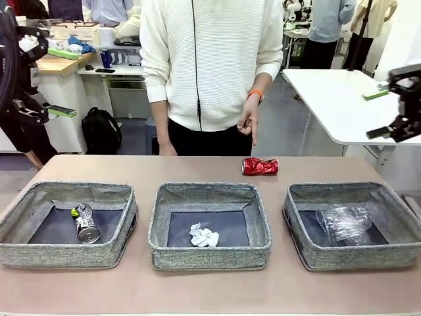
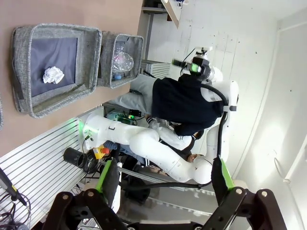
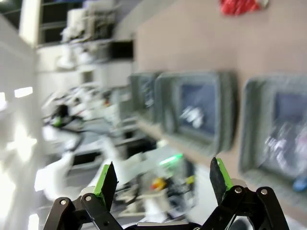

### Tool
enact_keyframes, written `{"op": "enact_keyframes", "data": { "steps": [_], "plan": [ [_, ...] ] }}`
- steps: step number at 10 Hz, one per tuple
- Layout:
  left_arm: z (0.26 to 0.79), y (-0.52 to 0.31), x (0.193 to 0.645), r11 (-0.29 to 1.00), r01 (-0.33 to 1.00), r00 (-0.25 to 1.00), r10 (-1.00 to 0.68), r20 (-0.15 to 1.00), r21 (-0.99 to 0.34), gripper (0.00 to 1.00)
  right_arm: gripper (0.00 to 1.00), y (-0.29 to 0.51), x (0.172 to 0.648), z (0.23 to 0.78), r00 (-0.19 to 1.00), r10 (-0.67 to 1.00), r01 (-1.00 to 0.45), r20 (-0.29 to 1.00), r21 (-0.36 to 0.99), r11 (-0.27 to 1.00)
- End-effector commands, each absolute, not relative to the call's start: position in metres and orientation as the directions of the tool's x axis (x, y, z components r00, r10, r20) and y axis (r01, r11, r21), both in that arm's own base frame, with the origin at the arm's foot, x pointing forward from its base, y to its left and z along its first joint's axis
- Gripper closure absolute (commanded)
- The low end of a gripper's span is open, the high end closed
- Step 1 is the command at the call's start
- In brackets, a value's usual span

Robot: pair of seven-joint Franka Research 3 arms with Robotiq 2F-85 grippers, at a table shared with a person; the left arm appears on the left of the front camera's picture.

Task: Sort the waste into the appropriate baskets.
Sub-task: Pick up the waste item pointed out by the person.

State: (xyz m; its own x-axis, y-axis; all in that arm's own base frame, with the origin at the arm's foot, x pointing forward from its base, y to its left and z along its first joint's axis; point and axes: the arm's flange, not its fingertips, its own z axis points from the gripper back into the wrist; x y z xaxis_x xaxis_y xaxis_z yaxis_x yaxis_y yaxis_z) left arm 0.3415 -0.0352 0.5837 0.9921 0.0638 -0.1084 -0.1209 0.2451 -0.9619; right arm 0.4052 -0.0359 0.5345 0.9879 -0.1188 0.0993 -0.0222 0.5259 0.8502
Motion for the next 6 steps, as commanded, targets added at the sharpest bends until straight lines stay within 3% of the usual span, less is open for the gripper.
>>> {"op": "enact_keyframes", "data": {
  "steps": [1,2,3,4,5,6],
  "plan": [
    [0.583,-0.035,0.341,0.226,-0.095,0.995,0.053,-0.085,-0.970,0.00,0.00,0.018,0.456,0.525,0.891,-0.111,-0.077,0.439,0.388,0.919],
    [0.583,-0.035,0.341,0.226,-0.095,0.995,0.053,-0.085,-0.970,0.00,0.00,0.043,0.477,0.520,0.740,-0.042,-0.122,0.671,0.196,0.973],
    [0.583,-0.035,0.341,0.226,-0.095,0.995,0.053,-0.085,-0.970,0.00,0.00,0.060,0.486,0.515,0.642,0.113,-0.295,0.759,0.108,0.949],
    [0.583,-0.035,0.341,0.226,-0.095,0.995,0.053,-0.085,-0.970,0.00,0.00,0.077,0.483,0.507,0.666,0.306,-0.557,0.680,0.181,0.810],
    [0.583,-0.035,0.341,0.226,-0.095,0.995,0.053,-0.085,-0.970,0.00,0.00,0.085,0.482,0.500,0.667,0.493,-0.692,0.558,0.219,0.688],
    [0.583,-0.035,0.341,0.226,-0.095,0.995,0.053,-0.085,-0.970,0.00,0.00,0.090,0.484,0.493,0.663,0.565,-0.676,0.491,0.069,0.733]
  ]
}}
